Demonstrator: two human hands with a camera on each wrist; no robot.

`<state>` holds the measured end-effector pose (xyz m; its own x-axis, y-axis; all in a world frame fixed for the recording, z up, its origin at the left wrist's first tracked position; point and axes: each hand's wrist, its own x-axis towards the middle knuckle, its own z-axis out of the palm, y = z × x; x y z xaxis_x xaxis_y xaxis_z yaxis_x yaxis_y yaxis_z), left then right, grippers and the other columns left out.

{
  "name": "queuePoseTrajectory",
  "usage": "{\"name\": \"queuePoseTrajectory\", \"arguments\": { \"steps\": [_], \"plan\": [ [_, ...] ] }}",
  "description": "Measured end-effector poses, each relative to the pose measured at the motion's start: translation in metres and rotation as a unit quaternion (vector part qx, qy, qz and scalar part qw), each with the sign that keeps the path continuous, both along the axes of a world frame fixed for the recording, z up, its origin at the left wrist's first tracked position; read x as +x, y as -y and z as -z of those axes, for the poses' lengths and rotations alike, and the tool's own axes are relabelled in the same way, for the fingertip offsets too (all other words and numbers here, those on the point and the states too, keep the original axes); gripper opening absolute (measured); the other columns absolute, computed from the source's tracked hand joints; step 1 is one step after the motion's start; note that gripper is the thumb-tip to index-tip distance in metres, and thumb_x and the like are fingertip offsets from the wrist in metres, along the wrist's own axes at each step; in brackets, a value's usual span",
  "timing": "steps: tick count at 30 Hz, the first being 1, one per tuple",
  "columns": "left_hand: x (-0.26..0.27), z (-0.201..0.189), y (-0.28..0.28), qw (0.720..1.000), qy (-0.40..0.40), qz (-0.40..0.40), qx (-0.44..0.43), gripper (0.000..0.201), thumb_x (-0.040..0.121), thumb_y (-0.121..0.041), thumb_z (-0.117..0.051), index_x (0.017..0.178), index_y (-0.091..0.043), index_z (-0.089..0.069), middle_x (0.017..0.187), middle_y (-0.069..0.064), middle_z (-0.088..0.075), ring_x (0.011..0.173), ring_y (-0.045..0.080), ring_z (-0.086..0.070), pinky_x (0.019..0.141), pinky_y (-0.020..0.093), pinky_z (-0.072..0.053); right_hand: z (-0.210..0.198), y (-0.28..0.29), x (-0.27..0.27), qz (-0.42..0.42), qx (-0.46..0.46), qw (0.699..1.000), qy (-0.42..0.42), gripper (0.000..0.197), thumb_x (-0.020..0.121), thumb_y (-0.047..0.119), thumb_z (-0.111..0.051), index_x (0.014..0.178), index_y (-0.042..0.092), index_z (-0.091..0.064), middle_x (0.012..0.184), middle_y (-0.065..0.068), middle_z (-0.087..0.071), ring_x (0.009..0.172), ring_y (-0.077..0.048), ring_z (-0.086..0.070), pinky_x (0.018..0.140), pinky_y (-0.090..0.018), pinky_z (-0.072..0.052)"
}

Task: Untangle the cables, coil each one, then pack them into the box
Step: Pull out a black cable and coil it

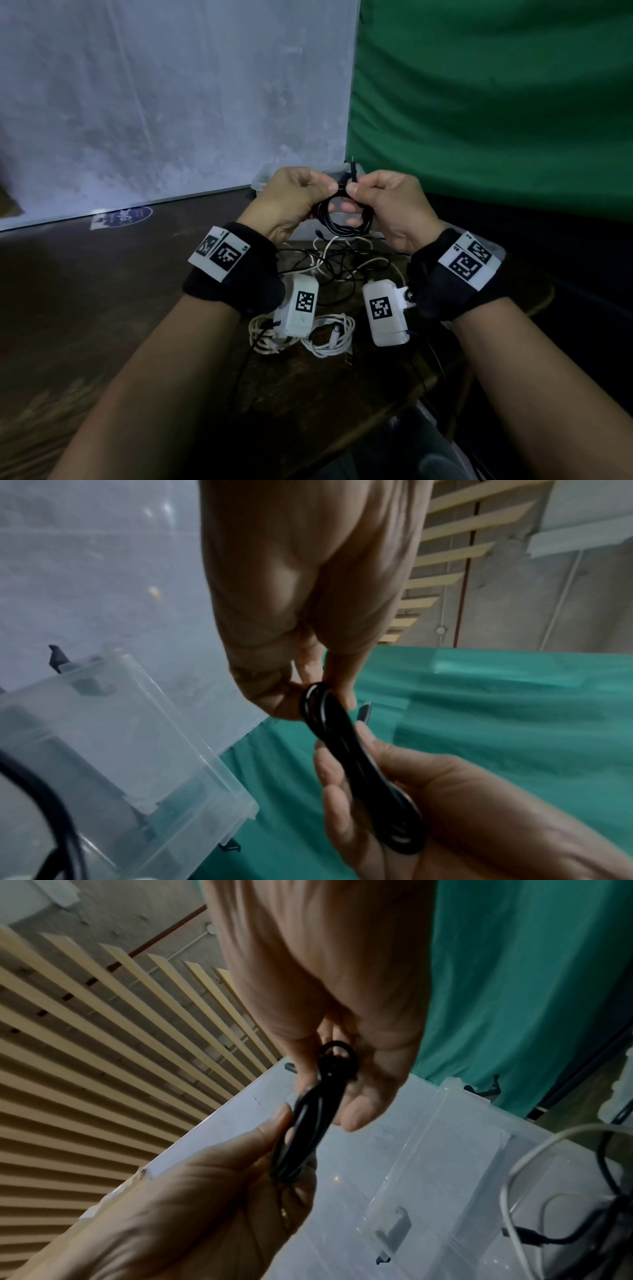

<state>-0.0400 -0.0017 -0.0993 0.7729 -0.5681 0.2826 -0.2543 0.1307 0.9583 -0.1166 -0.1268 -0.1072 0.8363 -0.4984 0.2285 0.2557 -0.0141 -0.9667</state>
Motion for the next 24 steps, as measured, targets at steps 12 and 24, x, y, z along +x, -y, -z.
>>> {"name": "queuePoseTrajectory", "arguments": {
  "steps": [12,24],
  "plan": [
    [-0.005,0.0,0.006,0.993,-0.095,0.055,0.047,0.035,0.102,-0.029,-0.037,0.079,-0.01,-0.056,0.05,-0.001,-0.043,0.043,0.009,-0.043,0.044,0.016,-0.043,-0.003,-0.003,-0.002,0.001,-0.015,1.0,0.019,0.016,0.085,0.0,-0.065,0.074,0.01,-0.06,0.069,-0.004,-0.061,0.062,-0.015,-0.061,0.051,-0.027,-0.052],
    [0.01,0.009,0.008,0.98,0.089,-0.098,0.145,0.035,0.094,-0.037,-0.052,0.092,-0.005,-0.064,0.059,-0.002,-0.042,0.052,0.013,-0.037,0.05,0.024,-0.03,-0.007,-0.005,-0.012,-0.053,-0.143,0.987,0.048,0.017,0.089,-0.002,-0.056,0.084,0.011,-0.065,0.07,0.004,-0.064,0.054,0.008,-0.055,0.052,-0.005,-0.039]
  ]
}}
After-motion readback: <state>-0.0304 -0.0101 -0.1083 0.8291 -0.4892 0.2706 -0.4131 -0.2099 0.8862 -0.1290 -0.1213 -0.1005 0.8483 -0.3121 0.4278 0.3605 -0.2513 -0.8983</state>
